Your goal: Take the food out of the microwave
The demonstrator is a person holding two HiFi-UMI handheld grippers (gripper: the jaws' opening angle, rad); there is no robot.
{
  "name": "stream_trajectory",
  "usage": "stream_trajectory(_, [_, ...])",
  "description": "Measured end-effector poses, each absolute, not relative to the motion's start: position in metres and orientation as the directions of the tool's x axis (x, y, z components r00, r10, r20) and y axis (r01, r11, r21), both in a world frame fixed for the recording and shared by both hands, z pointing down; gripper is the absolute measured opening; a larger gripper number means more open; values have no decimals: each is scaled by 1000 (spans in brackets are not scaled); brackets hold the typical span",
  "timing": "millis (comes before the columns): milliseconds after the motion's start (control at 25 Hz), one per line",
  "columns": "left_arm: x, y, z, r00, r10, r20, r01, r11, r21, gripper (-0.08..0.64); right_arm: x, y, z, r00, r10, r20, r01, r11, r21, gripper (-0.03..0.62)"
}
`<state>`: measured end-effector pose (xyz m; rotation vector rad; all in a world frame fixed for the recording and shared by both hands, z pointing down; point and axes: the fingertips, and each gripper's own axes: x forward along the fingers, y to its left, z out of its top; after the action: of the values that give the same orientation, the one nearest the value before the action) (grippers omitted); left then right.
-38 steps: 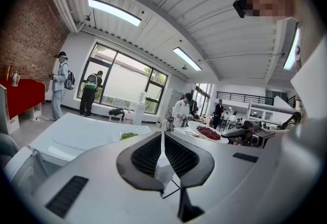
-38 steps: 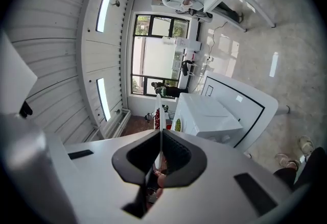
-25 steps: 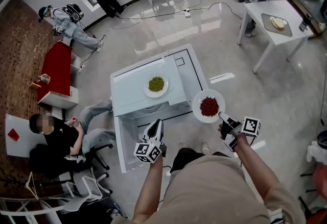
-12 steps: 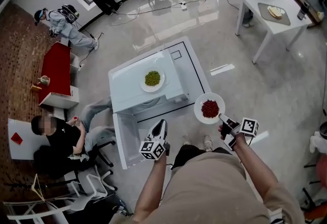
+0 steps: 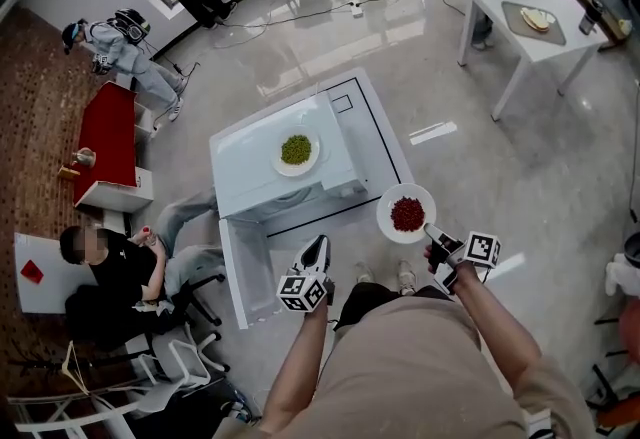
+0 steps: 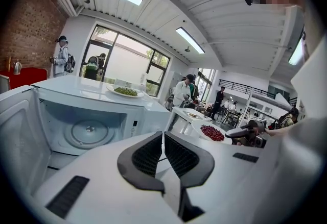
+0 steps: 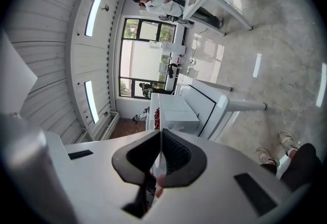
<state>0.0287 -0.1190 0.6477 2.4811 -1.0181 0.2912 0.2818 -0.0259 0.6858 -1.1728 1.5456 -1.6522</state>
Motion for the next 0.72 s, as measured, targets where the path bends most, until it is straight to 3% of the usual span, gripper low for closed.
stream_trajectory(720, [38,-109,645,704,-618,350,-710,-624,326,8,273,-24,669,-484,-863,148,-142,-89,-986,17])
